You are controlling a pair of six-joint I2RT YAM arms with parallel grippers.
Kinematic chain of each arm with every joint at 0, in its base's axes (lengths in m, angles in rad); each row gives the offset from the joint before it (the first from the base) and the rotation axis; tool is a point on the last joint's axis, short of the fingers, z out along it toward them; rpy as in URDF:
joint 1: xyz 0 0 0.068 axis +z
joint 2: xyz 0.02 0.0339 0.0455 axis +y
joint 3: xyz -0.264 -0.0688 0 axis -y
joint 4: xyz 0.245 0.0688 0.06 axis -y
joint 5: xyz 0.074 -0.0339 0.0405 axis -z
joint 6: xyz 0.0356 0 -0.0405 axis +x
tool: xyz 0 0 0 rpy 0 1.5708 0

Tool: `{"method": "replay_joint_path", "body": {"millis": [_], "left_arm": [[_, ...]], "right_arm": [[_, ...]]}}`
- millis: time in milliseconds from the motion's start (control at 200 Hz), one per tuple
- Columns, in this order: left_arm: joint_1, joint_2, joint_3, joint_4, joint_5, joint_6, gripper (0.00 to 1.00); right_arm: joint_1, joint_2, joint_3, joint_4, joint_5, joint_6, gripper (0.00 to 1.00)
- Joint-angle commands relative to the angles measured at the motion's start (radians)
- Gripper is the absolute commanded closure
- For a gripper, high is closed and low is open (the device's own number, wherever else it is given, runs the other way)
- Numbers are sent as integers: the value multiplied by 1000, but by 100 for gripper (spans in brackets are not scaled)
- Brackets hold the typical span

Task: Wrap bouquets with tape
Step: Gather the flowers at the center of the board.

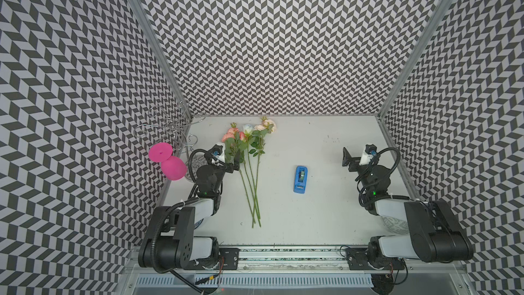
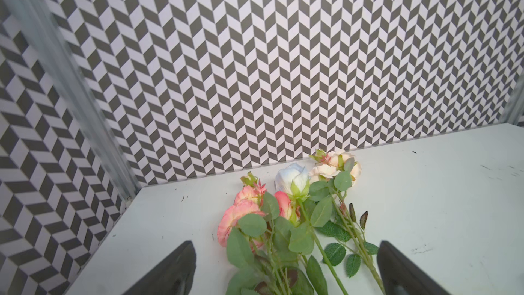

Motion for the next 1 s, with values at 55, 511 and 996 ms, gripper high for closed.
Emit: {"method": "replay_joint_path", "body": {"millis": [55,511,996], "left_arm": [[-83,-18,79,-241,-48,67,0],[-306,-237,327,-761,-233,-452,1],[-186,-324,384,-1140,96,-606,0]], "right_arm": [[-1,-74,62,-186,-81,55,1],[11,-158,368,-759,-409,346,1],[725,35,557,-976,-19,412,1]]}}
